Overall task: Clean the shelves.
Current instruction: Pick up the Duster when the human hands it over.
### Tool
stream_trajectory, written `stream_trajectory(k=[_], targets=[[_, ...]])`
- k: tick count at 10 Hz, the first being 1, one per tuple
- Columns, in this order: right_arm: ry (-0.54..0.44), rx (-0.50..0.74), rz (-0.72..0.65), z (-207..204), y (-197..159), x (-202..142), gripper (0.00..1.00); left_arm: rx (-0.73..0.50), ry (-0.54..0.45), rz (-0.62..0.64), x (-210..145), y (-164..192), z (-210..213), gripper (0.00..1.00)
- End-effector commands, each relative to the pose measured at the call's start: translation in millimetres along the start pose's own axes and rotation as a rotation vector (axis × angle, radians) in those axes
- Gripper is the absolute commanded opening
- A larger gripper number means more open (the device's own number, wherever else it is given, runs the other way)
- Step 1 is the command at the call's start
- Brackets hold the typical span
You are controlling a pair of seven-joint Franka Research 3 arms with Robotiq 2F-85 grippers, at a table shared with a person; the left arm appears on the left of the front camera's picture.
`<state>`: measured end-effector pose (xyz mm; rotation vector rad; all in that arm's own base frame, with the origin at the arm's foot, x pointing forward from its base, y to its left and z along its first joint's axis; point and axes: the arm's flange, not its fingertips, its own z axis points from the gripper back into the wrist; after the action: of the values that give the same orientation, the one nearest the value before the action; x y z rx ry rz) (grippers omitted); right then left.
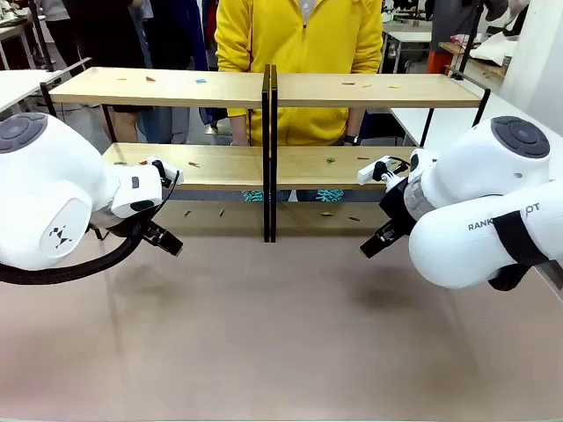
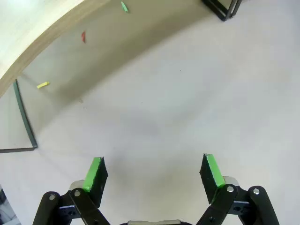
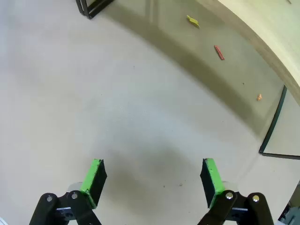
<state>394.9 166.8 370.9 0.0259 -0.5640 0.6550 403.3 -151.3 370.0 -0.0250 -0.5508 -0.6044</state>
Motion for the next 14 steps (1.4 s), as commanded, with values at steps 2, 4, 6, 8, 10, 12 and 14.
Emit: stream_trajectory(k=[2,4,6,8,10,12,14], targets=[[0.000,0.000,0.000,0.0,0.0,0.0,1.00,0.000,0.000,0.000,0.1,0.0,0.1,1.00],[0.000,0.000,0.000,0.0,0.0,0.0,1.00,0.000,0.000,0.000,0.1,0.0,0.1,1.00],[0.000,0.000,0.000,0.0,0.0,0.0,1.00,0.000,0.000,0.000,0.1,0.0,0.1,1.00],[0.000,0.000,0.000,0.0,0.0,0.0,1.00,0.000,0.000,0.000,0.1,0.0,0.1,1.00],[0.000,0.000,0.000,0.0,0.0,0.0,1.00,0.000,0.000,0.000,0.1,0.0,0.1,1.00],[0.000,0.000,0.000,0.0,0.0,0.0,1.00,0.000,0.000,0.000,0.1,0.0,0.1,1.00],[0.000,0.000,0.001,0.0,0.0,0.0,1.00,0.000,0.000,0.001,0.0,0.1,0.0,1.00]])
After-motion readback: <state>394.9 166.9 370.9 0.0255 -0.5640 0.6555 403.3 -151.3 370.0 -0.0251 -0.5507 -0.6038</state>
